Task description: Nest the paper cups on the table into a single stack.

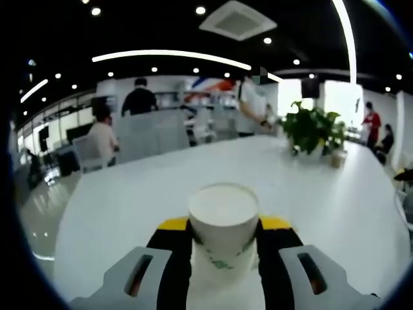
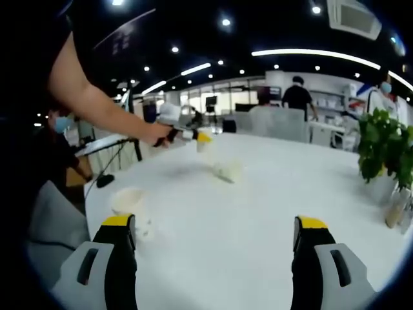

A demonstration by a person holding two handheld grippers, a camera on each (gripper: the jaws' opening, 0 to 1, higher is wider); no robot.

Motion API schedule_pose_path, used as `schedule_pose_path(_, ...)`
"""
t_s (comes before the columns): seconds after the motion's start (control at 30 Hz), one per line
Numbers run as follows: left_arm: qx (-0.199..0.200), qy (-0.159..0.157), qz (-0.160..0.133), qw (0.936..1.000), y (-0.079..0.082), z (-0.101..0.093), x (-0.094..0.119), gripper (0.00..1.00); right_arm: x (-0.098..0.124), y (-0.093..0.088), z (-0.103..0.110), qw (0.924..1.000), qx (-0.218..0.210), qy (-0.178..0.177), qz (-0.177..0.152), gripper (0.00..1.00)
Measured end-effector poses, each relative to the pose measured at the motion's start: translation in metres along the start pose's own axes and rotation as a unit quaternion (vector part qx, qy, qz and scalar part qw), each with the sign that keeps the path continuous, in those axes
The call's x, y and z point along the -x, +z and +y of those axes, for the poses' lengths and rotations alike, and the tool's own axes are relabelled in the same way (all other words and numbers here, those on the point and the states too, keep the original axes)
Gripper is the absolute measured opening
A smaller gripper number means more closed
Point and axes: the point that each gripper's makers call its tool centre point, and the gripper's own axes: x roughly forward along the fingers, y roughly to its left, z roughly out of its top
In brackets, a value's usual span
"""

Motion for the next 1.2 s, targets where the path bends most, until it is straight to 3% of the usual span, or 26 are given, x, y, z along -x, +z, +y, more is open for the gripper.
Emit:
schedule_pose_path(0.2, -0.004, -0.008, -0.011, 0.9999, 0.024, 0.004, 0.003, 0.37, 0.001, 0.003, -0.001, 1.0, 0.006, 0.0, 0.001, 1.0)
schedule_pose_path(0.3, 0.025, -0.027, -0.008, 0.9993, 0.035, 0.002, 0.003, 0.37, 0.002, 0.006, -0.004, 1.0, 0.008, -0.002, 0.0, 1.0)
schedule_pose_path(0.53, 0.003, -0.033, -0.019, 0.9993, 0.058, 0.005, 0.005, 0.37, -0.002, 0.011, -0.005, 0.9998, 0.018, 0.0, 0.001, 1.0)
schedule_pose_path(0.87, -0.001, -0.047, -0.018, 0.9987, 0.063, -0.004, 0.014, 0.37, -0.005, 0.014, -0.001, 0.9998, 0.02, 0.001, -0.002, 1.0)
schedule_pose_path(1.2, -0.018, -0.072, -0.034, 0.9967, 0.085, -0.027, 0.029, 0.37, -0.003, 0.021, 0.001, 0.9998, 0.021, 0.001, -0.007, 1.0)
